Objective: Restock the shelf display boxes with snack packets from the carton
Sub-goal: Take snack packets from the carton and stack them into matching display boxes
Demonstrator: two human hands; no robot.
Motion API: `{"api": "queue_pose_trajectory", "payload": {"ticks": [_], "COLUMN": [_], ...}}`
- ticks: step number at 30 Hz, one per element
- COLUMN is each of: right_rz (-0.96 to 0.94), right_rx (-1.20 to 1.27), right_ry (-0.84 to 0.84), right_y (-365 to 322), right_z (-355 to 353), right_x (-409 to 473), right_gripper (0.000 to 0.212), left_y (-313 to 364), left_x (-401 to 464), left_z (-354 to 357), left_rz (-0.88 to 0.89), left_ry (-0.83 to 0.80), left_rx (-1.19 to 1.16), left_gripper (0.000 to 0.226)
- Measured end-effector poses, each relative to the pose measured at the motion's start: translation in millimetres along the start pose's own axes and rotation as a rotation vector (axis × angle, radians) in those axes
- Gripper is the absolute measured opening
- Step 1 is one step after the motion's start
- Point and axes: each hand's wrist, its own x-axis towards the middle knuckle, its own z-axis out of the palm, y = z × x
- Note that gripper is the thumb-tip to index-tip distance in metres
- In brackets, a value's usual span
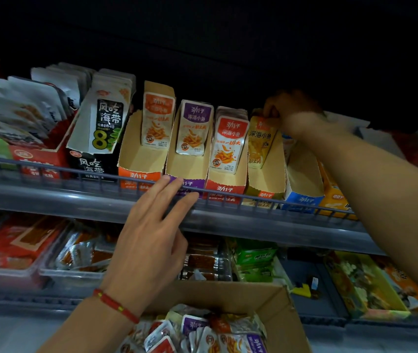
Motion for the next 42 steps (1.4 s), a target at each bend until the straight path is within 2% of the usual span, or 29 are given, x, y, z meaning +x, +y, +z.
{"api": "queue_pose_trajectory", "payload": {"ticks": [6, 11, 13, 15, 18, 21, 23, 26, 28, 32, 34, 37, 39, 42], "right_rz": [-0.007, -0.181, -0.227, -0.252, -0.218, -0.2, -0.23, -0.221, -0.187, -0.172, -0.188, -0.206, -0.21, -0.201], "right_rx": [0.05, 0.219, 0.307, 0.4, 0.578, 0.589, 0.543, 0.578, 0.609, 0.638, 0.648, 0.666, 0.687, 0.708], "right_ry": [0.073, 0.411, 0.489, 0.507, 0.328, 0.006, -0.191, -0.289, -0.326, -0.376, -0.397, -0.401, -0.411, -0.428], "right_y": [3, -1, -7, -16, -25, -30, -30, -24, -19, -13, -13, -12, -9, -1], "right_z": [2, -9, -6, 4, 36, 74, 92, 109, 117, 128, 129, 129, 128, 124], "right_x": [-16, -90, -136, -187, -250, -282, -292, -294, -293, -295, -298, -301, -302, -302], "right_gripper": [0.026, 0.026, 0.025, 0.021, 0.013, 0.013, 0.016, 0.017, 0.016, 0.016, 0.016, 0.014, 0.014, 0.017], "left_y": [0, 11, 18, 21, 21, 23, 29, 50, 62, 65, 70, 78, 79, 74], "left_x": [-3, -14, -25, -40, -65, -89, -103, -112, -114, -116, -114, -119, -120, -108], "left_z": [2, 2, 6, 17, 42, 75, 99, 132, 155, 190, 191, 177, 159, 124], "left_rz": [0.033, 0.165, 0.208, 0.219, 0.165, 0.07, 0.056, 0.137, 0.213, 0.294, 0.347, 0.387, 0.302, 0.021], "left_ry": [0.029, 0.126, 0.088, -0.029, -0.377, -0.707, -0.827, -0.912, -0.952, -1.051, -1.055, -1.013, -0.885, -0.685], "left_rx": [-0.013, -0.099, -0.122, -0.155, -0.169, -0.111, -0.094, -0.124, -0.099, 0.056, 0.132, 0.197, 0.086, -0.128], "left_gripper": [0.067, 0.043, 0.036, 0.031, 0.032, 0.033, 0.029, 0.022, 0.019, 0.028, 0.021, 0.024, 0.021, 0.012]}}
